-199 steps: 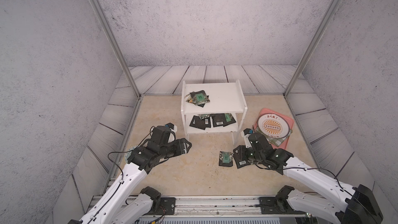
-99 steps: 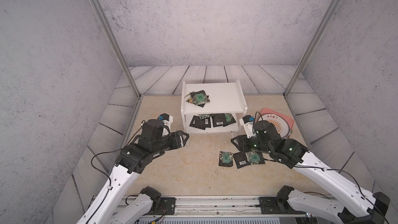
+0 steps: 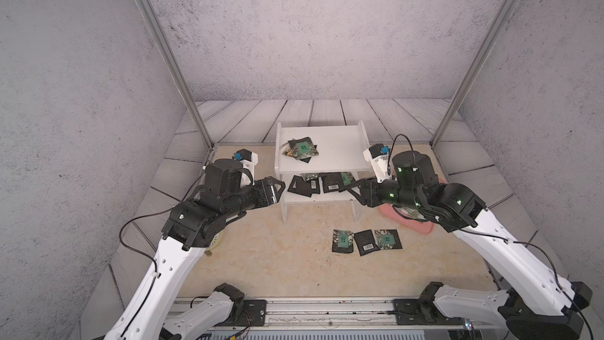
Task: Remove the tea bags from the shelf
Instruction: Pick up the tea bag from the shelf.
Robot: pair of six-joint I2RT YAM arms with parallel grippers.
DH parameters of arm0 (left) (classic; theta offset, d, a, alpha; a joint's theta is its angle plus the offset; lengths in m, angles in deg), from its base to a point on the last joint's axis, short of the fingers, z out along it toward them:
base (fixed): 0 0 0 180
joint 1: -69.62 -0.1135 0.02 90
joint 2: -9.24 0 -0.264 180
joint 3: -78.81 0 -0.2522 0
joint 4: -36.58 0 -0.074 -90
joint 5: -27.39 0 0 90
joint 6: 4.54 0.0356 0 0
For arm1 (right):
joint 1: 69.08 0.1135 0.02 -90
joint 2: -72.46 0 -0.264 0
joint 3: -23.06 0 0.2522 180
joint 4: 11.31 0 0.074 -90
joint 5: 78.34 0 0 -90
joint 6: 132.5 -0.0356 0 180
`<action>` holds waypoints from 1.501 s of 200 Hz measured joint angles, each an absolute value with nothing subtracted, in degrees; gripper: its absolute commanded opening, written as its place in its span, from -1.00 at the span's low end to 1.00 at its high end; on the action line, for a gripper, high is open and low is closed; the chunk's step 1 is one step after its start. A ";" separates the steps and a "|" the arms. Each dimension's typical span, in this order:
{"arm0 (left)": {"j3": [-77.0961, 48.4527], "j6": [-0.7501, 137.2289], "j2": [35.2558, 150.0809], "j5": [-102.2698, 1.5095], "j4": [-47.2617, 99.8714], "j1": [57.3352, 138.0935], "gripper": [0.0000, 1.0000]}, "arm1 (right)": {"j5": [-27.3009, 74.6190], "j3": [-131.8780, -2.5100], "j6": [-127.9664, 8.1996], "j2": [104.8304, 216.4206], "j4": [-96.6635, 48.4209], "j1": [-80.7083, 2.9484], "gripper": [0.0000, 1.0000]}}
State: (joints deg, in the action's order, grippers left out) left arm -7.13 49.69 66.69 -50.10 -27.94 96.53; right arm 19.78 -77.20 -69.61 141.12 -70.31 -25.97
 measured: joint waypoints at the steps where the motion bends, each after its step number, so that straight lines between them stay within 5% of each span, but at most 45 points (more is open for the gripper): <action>1: -7.00 49.69 66.82 -50.18 -28.01 96.53 0.31 | 19.80 -77.42 -69.59 141.26 -70.33 -25.97 -0.01; 148: 3.38 51.50 76.83 -54.29 -30.87 94.04 0.31 | 21.79 -124.26 -65.55 176.75 -86.41 -25.97 0.20; 300: 2.22 52.03 79.10 -50.29 -26.67 92.05 0.28 | 17.86 -131.32 -66.25 185.91 -87.14 -25.95 0.14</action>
